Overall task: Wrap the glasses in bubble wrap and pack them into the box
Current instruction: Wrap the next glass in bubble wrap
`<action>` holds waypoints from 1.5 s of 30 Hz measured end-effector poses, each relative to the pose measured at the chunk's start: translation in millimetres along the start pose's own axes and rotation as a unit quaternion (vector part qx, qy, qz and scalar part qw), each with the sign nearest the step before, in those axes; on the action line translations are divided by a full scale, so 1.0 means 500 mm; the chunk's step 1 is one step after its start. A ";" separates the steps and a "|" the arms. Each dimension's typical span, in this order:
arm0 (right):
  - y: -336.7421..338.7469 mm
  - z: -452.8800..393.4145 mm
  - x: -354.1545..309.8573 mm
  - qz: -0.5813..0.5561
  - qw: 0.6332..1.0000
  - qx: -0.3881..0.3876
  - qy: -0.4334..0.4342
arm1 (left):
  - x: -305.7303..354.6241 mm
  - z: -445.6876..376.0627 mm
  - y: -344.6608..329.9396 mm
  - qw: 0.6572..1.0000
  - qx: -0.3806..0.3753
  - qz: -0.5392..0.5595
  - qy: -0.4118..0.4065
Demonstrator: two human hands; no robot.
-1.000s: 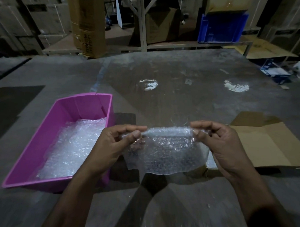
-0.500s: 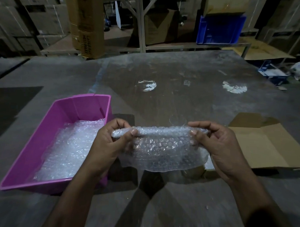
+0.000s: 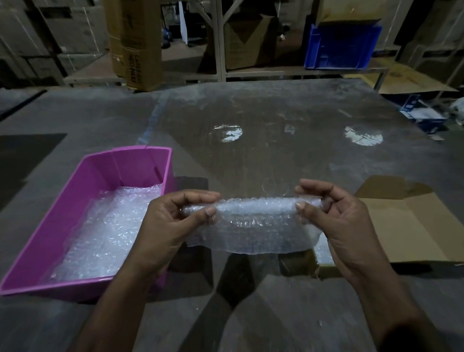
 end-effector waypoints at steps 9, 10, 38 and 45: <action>-0.001 0.006 0.010 0.037 0.997 -0.027 -0.059 | -0.004 -0.003 0.012 1.000 0.001 0.016 0.020; -0.002 0.007 0.009 0.027 0.998 -0.027 -0.057 | -0.005 -0.003 0.012 1.000 -0.001 0.009 0.027; 0.006 0.005 0.004 0.054 0.997 -0.024 -0.043 | -0.001 0.006 -0.004 0.994 -0.034 0.017 0.099; -0.001 0.006 -0.001 0.023 0.997 -0.048 -0.063 | 0.007 -0.001 0.005 0.999 -0.005 0.012 0.051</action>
Point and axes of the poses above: each hand's wrist, its own z-axis away from the middle knuckle, its own y-axis out of the back of the hand, x = y × z, the point moved 2 cm from there along -z, towards the middle knuckle, and after that the axes turned 1 degree about y, right-handed, at the moved point
